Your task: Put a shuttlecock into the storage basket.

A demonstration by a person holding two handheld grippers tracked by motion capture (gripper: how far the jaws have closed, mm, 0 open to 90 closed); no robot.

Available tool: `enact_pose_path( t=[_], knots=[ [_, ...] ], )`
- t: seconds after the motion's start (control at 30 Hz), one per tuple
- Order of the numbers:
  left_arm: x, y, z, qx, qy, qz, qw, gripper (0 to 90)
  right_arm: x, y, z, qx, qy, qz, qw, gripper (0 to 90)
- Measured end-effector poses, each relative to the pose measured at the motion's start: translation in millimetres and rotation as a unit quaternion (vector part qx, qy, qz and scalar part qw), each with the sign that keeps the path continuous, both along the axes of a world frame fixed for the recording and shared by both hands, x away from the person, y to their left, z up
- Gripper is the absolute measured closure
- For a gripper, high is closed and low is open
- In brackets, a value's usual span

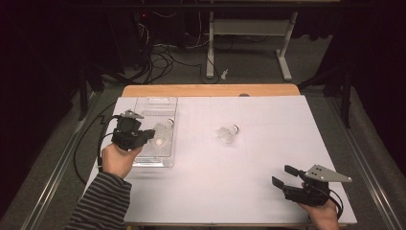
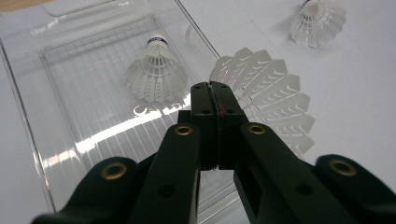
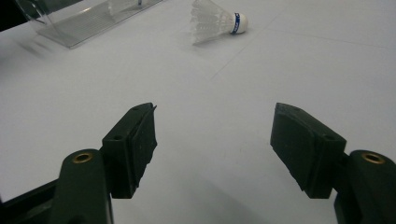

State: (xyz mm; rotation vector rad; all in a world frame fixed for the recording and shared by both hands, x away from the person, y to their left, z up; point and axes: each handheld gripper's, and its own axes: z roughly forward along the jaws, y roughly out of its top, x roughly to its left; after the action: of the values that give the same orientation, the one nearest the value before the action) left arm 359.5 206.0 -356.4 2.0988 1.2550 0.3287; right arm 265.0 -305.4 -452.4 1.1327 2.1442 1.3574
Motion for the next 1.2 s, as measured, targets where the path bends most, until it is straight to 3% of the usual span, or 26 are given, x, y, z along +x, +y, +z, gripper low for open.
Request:
enact_pose_path(
  t=[1.2],
  knots=[
    [12.0, 0.4, -25.4, 0.015, 0.047, 0.010, 0.9987, 89.1, -0.2, 0.2, 0.2, 0.000, -0.001, 0.000, 1.0000, 31.7]
  ],
)
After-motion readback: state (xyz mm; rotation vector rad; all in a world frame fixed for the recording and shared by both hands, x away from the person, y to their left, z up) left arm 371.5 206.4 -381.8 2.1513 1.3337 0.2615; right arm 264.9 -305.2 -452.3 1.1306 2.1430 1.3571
